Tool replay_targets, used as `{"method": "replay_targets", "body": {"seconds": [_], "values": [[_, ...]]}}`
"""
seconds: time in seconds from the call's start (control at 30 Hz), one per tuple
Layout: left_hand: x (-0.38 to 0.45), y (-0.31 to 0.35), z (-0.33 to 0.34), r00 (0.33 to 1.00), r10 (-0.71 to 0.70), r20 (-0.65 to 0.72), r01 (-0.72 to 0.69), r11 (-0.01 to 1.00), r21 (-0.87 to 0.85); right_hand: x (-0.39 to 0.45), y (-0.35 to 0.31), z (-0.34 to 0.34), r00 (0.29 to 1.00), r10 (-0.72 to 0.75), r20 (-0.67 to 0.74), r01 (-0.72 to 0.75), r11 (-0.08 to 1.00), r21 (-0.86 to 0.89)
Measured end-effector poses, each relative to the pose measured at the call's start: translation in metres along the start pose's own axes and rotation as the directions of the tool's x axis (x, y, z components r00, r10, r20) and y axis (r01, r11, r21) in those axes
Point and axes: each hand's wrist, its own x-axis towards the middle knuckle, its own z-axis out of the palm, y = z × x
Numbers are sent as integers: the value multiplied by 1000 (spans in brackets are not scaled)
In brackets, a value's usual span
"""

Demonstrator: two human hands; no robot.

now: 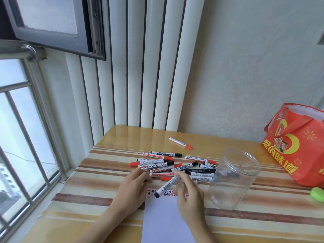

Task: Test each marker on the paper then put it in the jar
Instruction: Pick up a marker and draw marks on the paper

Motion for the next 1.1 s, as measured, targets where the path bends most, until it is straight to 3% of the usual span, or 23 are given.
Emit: {"method": "replay_targets", "body": {"seconds": [0.27,0.4,0.53,0.63,0.8,0.97,1.1], "values": [[-29,-14,-14,957,118,265,-160,977,144,2,-9,-3,978,104,179,-117,991,62],[-32,-16,-9,948,107,299,-166,969,181,5,-22,-11,944,222,246,-283,925,254],[-35,-20,-4,950,130,282,-200,951,235,22,-41,-9,834,383,397,-537,730,423],[-37,-20,-1,945,141,293,-226,933,280,25,-45,2,758,406,510,-617,701,359],[-38,-21,-1,934,111,340,-212,937,276,3,-32,20,775,485,406,-605,756,251],[-38,-18,-4,930,119,348,-236,920,313,-4,-34,19,802,457,385,-564,792,234],[-38,-14,-4,939,66,338,-165,948,273,-4,-35,15,810,448,377,-554,795,245]]}}
